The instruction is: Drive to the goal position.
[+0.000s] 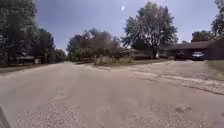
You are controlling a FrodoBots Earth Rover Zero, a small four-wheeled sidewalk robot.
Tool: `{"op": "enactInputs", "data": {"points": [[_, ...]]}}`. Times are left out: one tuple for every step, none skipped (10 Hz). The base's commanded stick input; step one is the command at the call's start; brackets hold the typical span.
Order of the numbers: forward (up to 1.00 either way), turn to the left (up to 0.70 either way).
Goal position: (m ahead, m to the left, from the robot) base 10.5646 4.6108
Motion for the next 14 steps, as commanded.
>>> {"op": "enactInputs", "data": {"points": [[0.70,0.00],[0.70,0.00],[0.70,0.00],[0.70,0.00],[0.70,0.00],[0.70,0.00],[0.70,0.20],[0.70,0.35],[0.70,0.35],[0.70,0.00],[0.70,0.00],[0.70,0.00],[0.70,0.00],[0.70,0.00]]}}
